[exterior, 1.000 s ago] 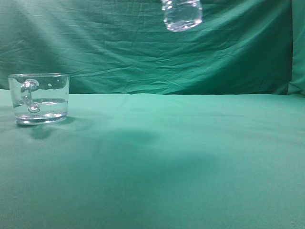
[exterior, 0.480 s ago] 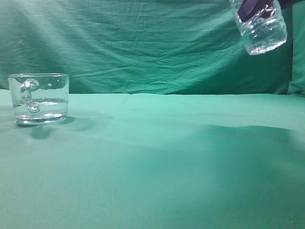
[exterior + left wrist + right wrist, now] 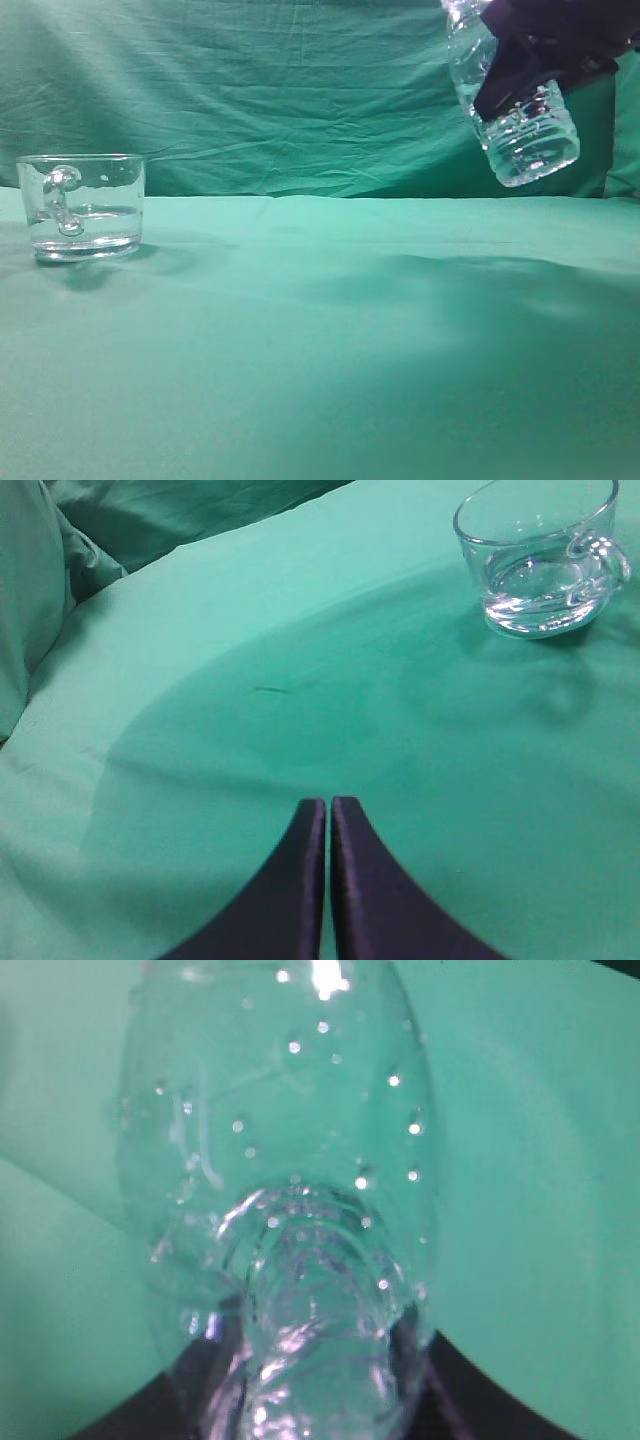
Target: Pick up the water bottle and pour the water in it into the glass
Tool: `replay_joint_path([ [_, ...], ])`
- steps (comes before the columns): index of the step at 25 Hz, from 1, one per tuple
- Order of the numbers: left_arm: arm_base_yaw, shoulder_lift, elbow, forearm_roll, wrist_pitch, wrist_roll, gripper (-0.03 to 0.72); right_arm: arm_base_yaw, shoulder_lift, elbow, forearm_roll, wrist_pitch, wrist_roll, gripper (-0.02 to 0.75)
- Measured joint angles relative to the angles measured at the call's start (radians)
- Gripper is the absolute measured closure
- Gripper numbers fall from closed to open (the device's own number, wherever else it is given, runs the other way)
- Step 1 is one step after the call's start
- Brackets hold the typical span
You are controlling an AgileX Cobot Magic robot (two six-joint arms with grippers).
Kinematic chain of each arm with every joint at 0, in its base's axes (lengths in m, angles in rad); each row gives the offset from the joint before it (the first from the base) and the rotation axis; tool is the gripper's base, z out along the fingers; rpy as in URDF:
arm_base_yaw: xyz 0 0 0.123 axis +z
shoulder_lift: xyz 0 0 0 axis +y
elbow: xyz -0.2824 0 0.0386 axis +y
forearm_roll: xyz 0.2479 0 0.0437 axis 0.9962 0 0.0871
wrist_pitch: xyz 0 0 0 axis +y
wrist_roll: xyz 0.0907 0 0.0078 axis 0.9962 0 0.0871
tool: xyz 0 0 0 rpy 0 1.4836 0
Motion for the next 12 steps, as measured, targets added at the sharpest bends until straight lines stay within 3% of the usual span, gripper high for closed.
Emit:
replay_joint_path([
  [12,0.0,0.0,0.0,0.0,0.0,0.0,0.688,0.0,0.0,-0.011,0.393,-0.209,-0.46,0.476],
])
